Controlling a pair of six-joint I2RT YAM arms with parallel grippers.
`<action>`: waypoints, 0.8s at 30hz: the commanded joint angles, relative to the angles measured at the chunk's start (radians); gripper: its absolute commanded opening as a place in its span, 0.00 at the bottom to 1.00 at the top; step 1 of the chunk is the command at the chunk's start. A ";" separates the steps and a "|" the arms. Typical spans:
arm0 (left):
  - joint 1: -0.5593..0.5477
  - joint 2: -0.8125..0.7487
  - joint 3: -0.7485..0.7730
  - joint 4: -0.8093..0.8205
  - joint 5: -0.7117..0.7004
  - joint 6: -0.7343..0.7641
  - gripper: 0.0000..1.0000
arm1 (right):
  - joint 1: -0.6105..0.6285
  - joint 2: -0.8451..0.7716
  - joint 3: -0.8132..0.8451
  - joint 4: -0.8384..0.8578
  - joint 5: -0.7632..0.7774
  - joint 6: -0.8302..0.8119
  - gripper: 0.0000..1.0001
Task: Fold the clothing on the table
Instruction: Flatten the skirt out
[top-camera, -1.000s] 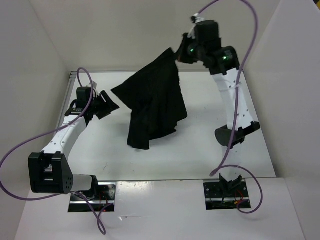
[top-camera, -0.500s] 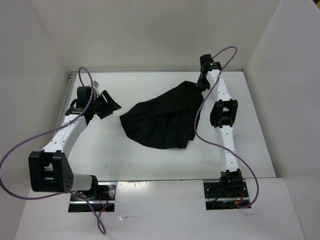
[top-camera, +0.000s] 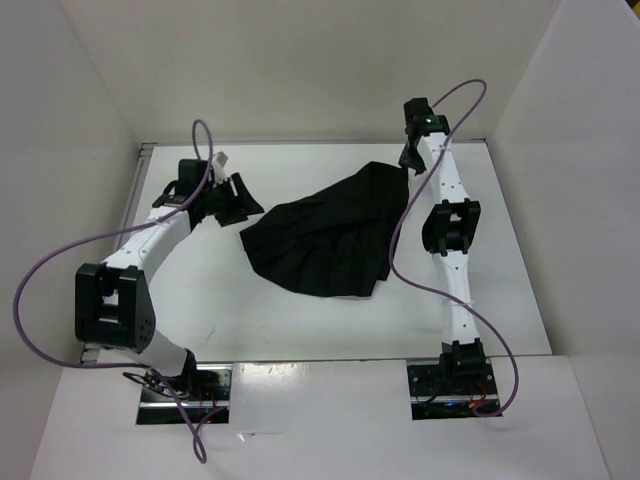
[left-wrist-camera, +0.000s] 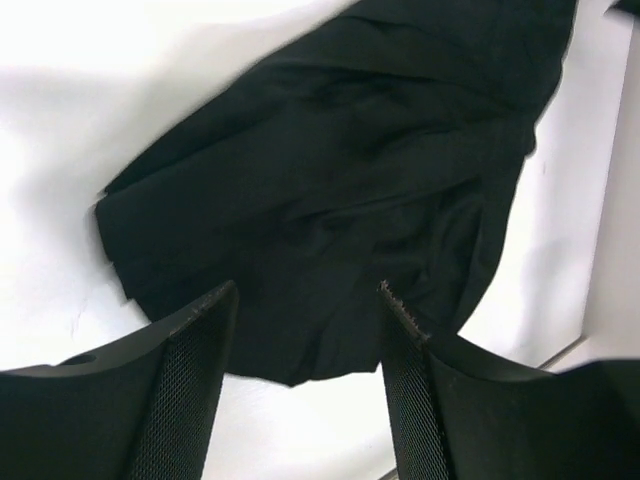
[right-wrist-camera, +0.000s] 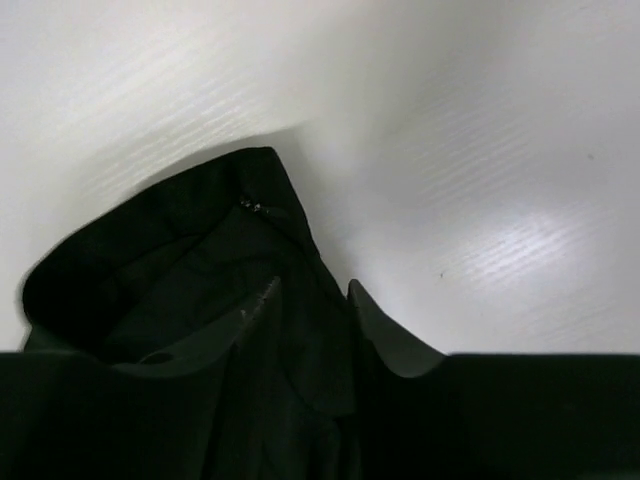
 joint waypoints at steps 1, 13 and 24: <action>-0.110 0.062 0.141 -0.014 0.018 0.183 0.65 | 0.021 -0.192 0.041 -0.020 0.074 0.006 0.41; -0.434 0.364 0.509 0.027 -0.296 0.759 0.66 | 0.142 -0.436 -0.123 -0.029 0.039 -0.014 0.49; -0.452 0.632 0.728 0.076 -0.134 0.806 0.66 | 0.151 -0.684 -0.281 0.008 0.119 -0.014 0.54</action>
